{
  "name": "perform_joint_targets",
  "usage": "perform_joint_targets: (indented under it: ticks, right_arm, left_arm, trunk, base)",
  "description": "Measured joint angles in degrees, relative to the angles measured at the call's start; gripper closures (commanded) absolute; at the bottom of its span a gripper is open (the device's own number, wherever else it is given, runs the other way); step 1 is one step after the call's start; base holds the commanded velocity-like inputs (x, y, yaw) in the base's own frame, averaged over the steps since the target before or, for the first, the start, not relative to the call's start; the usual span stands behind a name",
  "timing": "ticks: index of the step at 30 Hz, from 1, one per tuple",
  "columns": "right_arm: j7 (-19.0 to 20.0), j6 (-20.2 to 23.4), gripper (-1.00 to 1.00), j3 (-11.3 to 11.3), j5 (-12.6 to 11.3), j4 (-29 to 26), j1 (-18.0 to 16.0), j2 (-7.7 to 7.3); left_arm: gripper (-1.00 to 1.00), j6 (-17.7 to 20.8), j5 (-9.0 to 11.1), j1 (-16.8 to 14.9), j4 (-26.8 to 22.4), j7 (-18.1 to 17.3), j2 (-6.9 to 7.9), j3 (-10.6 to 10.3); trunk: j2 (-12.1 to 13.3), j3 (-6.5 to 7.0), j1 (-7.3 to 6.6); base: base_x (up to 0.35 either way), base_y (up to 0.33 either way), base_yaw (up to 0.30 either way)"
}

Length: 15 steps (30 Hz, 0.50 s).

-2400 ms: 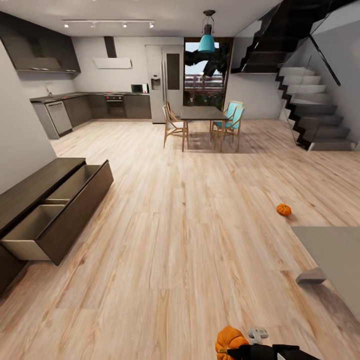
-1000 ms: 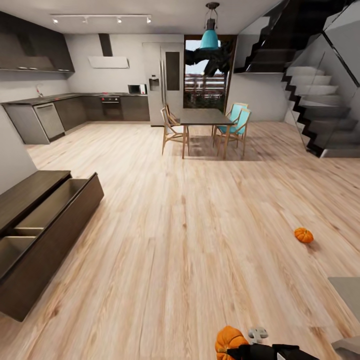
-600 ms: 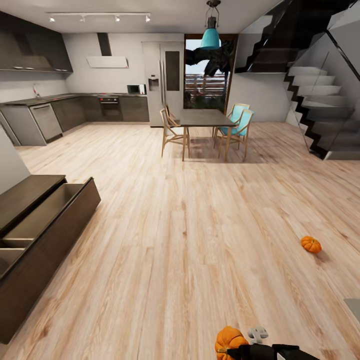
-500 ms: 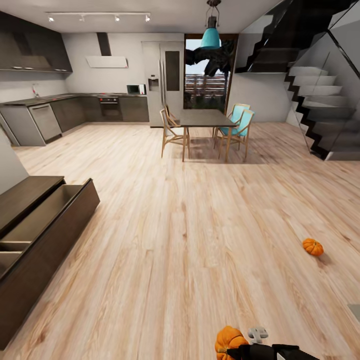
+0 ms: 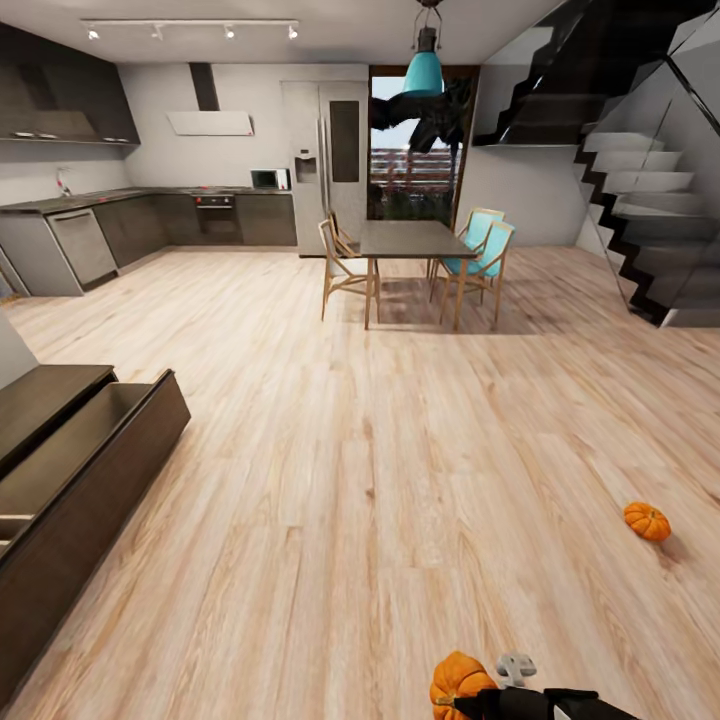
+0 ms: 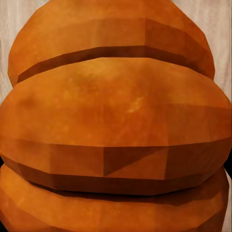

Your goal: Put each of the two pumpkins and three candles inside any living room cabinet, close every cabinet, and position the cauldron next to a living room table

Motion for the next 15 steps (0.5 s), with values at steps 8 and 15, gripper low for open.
perform_joint_targets:
  ticks: [8, 15]
  right_arm:
    - [0.0, 0.0, 1.00, -0.1, 0.0, 0.0, 0.0, -0.03]
    - [0.0, 0.0, 1.00, 0.0, 0.0, 0.0, 0.0, -0.03]
  left_arm:
    - [-1.00, 0.0, 0.0, 0.0, 0.0, 0.0, 0.00, 0.0]
    - [-1.00, 0.0, 0.0, 0.0, 0.0, 0.0, 0.00, 0.0]
  trunk:
    - [0.0, 0.00, 0.00]
    - [0.0, 0.00, 0.00]
  base:
    - [0.337, 0.000, 0.000]
    - [0.337, 0.000, -0.007]
